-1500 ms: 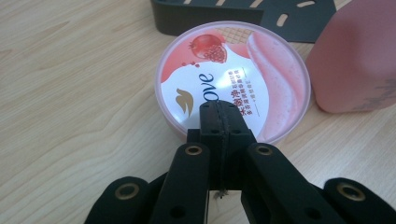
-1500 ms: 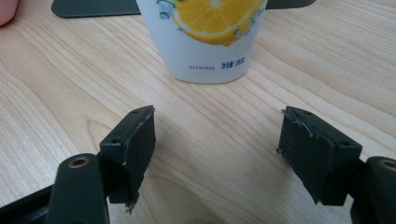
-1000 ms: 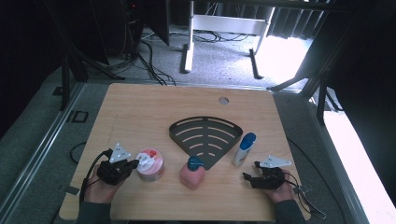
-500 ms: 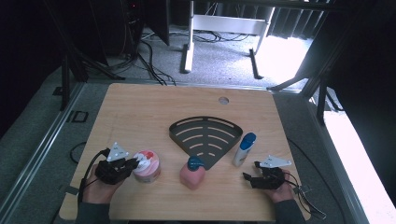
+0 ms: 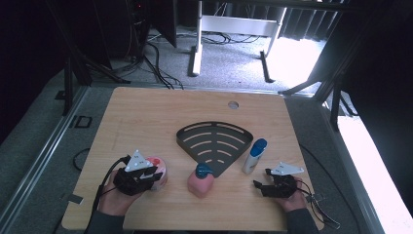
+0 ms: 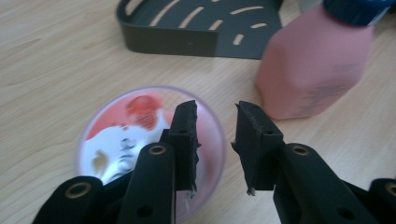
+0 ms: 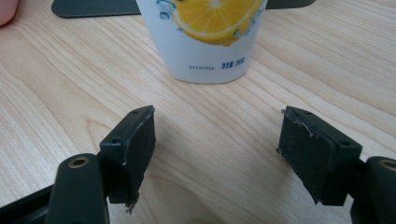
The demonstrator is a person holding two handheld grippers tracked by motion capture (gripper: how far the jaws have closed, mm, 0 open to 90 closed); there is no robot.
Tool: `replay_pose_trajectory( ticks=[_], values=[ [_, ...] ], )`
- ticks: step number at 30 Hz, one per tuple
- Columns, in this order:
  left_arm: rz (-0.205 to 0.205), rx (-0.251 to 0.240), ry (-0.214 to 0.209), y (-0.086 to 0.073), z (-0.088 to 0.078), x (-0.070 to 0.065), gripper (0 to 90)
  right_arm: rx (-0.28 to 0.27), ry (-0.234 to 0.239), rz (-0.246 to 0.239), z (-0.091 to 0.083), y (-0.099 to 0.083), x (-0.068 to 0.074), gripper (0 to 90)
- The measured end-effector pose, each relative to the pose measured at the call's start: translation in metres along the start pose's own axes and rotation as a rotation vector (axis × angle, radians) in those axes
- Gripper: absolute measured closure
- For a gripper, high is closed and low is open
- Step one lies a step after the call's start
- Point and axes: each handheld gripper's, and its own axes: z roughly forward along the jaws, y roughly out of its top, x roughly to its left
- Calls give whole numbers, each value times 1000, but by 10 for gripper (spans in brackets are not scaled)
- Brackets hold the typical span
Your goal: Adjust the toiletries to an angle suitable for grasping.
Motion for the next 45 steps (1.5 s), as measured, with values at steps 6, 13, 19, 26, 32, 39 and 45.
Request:
replay_pose_trajectory(
  ticks=[6, 13, 19, 26, 32, 39, 45],
  values=[
    [26, -9, -52, 9, 5, -15, 652, 0, 0, 0, 0, 0, 0, 266],
    [81, -14, -120, 20, 11, -36, 719, 0, 0, 0, 0, 0, 0, 266],
    [129, 2, -161, 26, 20, -54, 792, 0, 0, 0, 0, 0, 0, 267],
    [146, -28, -192, 32, 28, -72, 894, 0, 0, 0, 0, 0, 0, 267],
    [168, -33, -206, 41, 36, -84, 895, 0, 0, 0, 0, 0, 0, 266],
    [183, -36, -213, 50, 50, -97, 896, 0, 0, 0, 0, 0, 0, 266],
    [183, -43, -212, 57, 63, -100, 896, 0, 0, 0, 0, 0, 0, 267]
  ],
)
